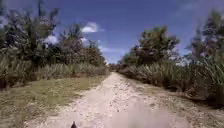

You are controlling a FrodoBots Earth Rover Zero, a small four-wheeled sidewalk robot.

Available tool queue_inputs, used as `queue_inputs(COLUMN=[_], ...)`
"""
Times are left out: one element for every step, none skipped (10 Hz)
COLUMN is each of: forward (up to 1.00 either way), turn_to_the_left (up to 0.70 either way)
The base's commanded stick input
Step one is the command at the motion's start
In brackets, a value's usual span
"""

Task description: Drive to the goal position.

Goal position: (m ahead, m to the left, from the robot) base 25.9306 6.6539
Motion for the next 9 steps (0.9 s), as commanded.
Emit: queue_inputs(forward=[0.7,0.7,0.7,0.7,0.7,0.7,0.7,0.7,0.7], turn_to_the_left=[0.0,0.0,0.0,0.0,0.0,0.0,0.0,0.0,0.0])
